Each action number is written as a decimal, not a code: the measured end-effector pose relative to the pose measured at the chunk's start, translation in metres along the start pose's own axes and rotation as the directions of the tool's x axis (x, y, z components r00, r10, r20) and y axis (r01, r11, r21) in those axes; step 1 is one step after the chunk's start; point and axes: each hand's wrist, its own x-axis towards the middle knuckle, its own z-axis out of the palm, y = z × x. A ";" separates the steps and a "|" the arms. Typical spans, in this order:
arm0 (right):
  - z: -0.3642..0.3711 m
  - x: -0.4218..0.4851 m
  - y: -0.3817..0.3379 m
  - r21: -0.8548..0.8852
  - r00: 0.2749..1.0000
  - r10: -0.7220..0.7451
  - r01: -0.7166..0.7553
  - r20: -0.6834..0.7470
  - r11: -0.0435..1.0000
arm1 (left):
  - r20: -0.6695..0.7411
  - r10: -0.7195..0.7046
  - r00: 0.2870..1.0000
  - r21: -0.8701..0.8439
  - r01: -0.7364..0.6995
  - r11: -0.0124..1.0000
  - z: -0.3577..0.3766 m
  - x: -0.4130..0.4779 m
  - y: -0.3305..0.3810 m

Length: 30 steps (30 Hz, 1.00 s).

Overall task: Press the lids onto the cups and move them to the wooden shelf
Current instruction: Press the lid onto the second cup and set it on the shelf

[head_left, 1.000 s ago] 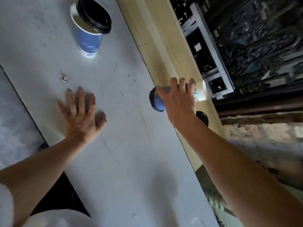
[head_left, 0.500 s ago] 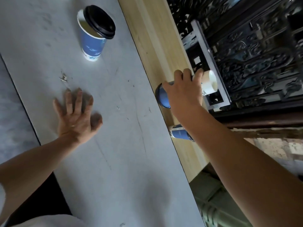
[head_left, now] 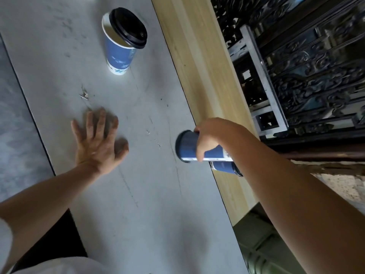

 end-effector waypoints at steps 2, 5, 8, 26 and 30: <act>-0.002 0.003 -0.004 0.161 0.989 -0.047 0.070 -0.142 0.984 | 0.008 -0.004 1.000 0.012 0.003 1.000 0.000 0.001 0.000; -0.002 0.006 -0.007 0.021 0.837 0.042 -0.037 -0.546 0.999 | 0.023 -0.004 1.000 0.024 0.004 1.000 -0.001 0.000 0.000; -0.007 0.010 -0.003 -0.204 0.716 0.051 -0.265 -0.696 0.942 | 0.017 -0.003 1.000 0.019 0.003 1.000 -0.001 0.000 -0.001; 0.000 0.024 -0.008 -0.354 0.777 -0.136 -0.117 -0.614 0.928 | 0.015 -0.010 1.000 0.025 0.009 1.000 0.001 0.001 -0.001; 0.003 0.025 -0.008 -0.368 0.754 -0.139 -0.144 -0.642 0.919 | 0.014 -0.017 1.000 0.020 0.017 1.000 0.000 0.001 -0.001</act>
